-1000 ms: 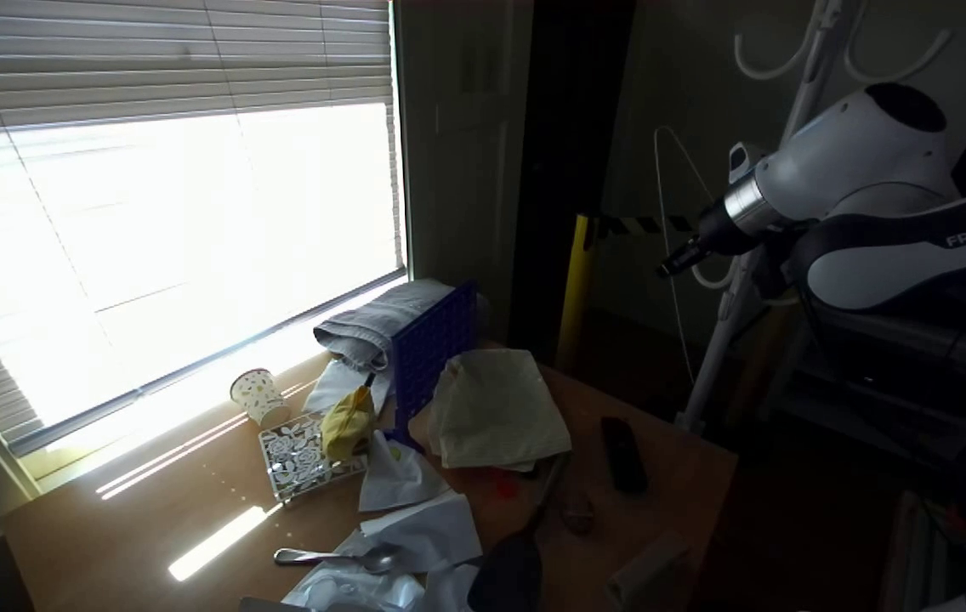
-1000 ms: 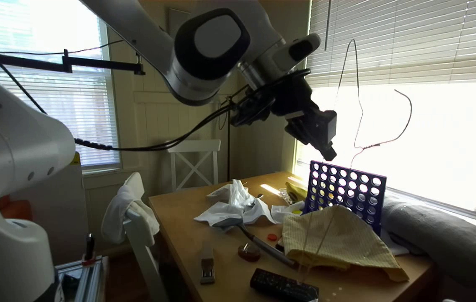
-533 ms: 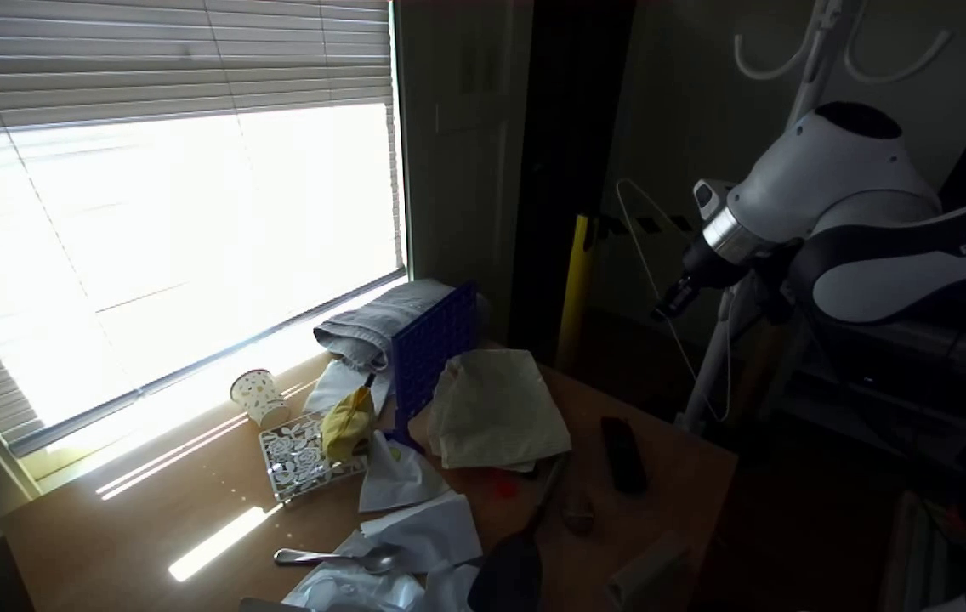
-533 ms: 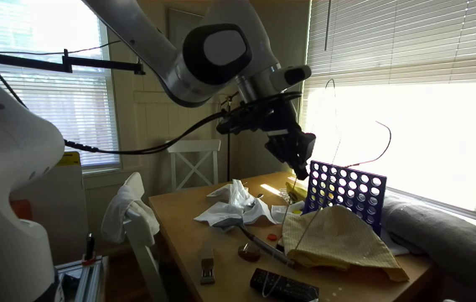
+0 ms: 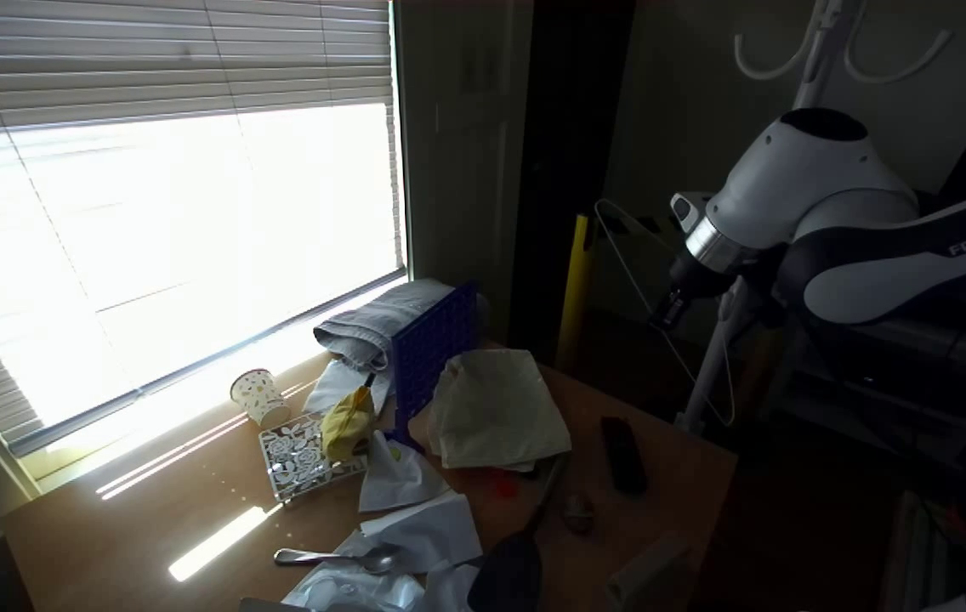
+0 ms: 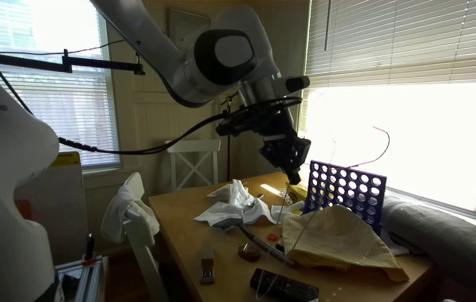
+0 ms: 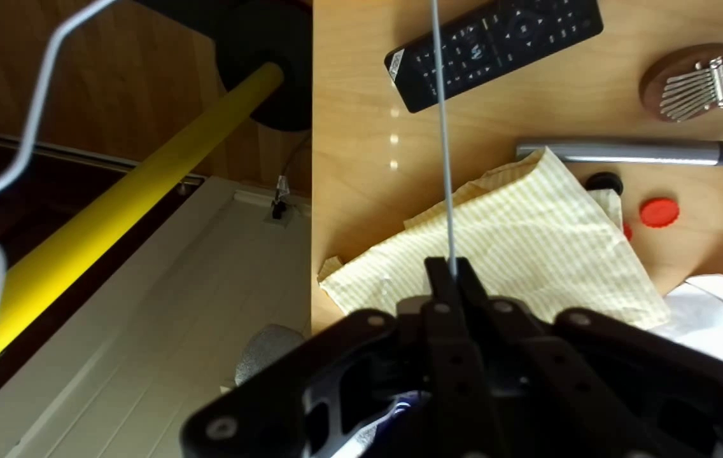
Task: Pick up the hang wire from the stand and put it on the table
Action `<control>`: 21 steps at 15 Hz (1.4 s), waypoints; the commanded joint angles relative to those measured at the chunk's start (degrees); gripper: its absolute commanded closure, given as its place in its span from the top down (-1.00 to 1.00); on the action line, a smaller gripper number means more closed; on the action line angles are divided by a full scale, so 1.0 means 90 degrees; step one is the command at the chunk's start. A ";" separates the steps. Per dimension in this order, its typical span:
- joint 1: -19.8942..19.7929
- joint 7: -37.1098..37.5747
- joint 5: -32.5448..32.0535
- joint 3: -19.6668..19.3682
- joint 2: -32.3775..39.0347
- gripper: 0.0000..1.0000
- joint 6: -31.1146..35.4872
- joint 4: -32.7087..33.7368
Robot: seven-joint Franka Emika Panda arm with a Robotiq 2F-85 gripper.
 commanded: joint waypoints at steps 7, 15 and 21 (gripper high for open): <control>0.0727 -0.0716 0.0423 -0.0765 0.0108 -0.99 -0.0379 0.0035; 0.1626 -0.2403 0.0704 -0.1302 0.0336 -0.99 -0.1177 0.0263; 0.1816 -0.3300 0.0588 -0.1314 0.0938 -0.99 -0.1294 0.0524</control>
